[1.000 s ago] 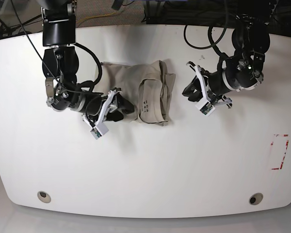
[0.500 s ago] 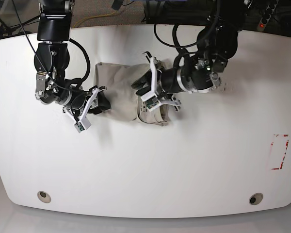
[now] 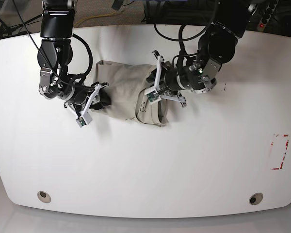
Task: Fold the T-shirt properly
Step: 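Grasp the folded bundle sides with both grippers and squeeze them together, then rotate the bundle with both grippers so it lies lengthwise, then pull the bundle's corner with the right gripper to square it, then lift the folded shirt with the left gripper and carry it off the table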
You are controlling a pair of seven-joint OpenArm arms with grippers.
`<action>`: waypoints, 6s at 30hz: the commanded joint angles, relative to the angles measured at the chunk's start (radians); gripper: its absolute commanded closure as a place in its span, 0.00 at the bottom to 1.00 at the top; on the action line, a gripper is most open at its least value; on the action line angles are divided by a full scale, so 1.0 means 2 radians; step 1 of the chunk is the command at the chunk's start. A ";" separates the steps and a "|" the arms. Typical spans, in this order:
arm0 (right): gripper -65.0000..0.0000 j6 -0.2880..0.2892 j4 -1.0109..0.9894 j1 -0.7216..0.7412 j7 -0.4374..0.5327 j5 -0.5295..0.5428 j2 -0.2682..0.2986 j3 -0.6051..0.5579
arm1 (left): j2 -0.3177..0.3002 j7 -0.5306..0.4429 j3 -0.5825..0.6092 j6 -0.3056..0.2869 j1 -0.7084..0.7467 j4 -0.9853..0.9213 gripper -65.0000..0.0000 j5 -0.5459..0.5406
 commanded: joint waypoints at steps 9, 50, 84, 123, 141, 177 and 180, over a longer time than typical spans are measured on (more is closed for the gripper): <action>0.72 0.040 0.015 0.009 0.003 0.005 0.003 0.003 | -0.048 -0.008 -0.138 -0.028 -0.040 -0.044 0.81 -0.005; 0.72 0.045 0.007 -0.012 0.086 -0.112 0.006 0.000 | 0.005 -0.026 -0.083 -0.074 -0.038 -0.119 0.81 0.067; 0.72 0.006 0.137 -0.051 0.015 -0.108 -0.092 -0.127 | -0.051 0.035 -0.120 -0.074 -0.049 0.062 0.81 0.067; 0.72 0.045 -0.003 0.068 -0.034 -0.108 -0.184 -0.119 | -0.037 -0.009 -0.227 -0.074 0.124 0.046 0.81 0.065; 0.72 0.045 -0.173 0.232 0.028 -0.109 -0.182 -0.041 | -0.038 -0.009 -0.226 -0.074 0.131 0.043 0.81 0.067; 0.72 0.045 0.015 0.110 -0.021 -0.108 -0.087 0.042 | 0.097 -0.078 -0.201 0.188 0.041 0.102 0.32 0.069; 0.72 0.045 0.015 0.106 -0.022 -0.108 -0.086 0.043 | 0.099 -0.128 -0.166 0.247 0.052 0.056 0.32 0.088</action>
